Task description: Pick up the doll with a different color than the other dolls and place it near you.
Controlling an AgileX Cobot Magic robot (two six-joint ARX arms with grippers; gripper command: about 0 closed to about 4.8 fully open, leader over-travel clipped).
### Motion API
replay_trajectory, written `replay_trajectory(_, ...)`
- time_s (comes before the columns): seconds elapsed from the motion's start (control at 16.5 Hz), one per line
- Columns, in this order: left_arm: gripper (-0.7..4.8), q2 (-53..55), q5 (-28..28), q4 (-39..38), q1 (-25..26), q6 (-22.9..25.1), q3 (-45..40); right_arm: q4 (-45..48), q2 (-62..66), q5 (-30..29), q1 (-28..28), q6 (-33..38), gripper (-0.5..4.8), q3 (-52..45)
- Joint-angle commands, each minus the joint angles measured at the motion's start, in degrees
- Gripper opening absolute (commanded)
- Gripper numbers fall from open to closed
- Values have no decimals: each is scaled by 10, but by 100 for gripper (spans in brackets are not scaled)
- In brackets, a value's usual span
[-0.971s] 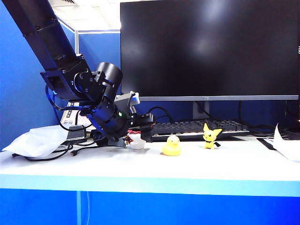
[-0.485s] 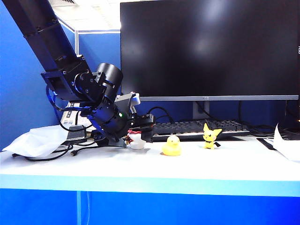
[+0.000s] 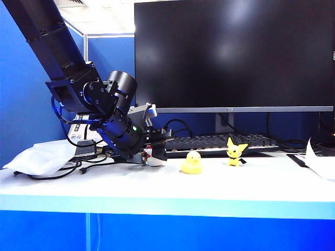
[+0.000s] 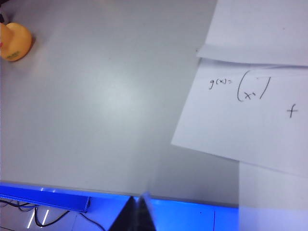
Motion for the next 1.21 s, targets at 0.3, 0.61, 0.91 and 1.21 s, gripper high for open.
replay_trajectory(0.3,-6,-20,55,-9,0,4,1,7,-2,0,0,-2,-5,1)
replay_trajectory(0.61,-6,-94,50,-62,-7,35,1,7,-2,0,0,-2,-5,1)
replay_trajectory(0.91,-6,-186,30,-68,-67,37,-45,7,-2,0,0,-2,-5,1)
replay_trajectory(1.21,-6,-240,-3,10,-133,-3,-179,7,-2,0,0,-2,-5,1)
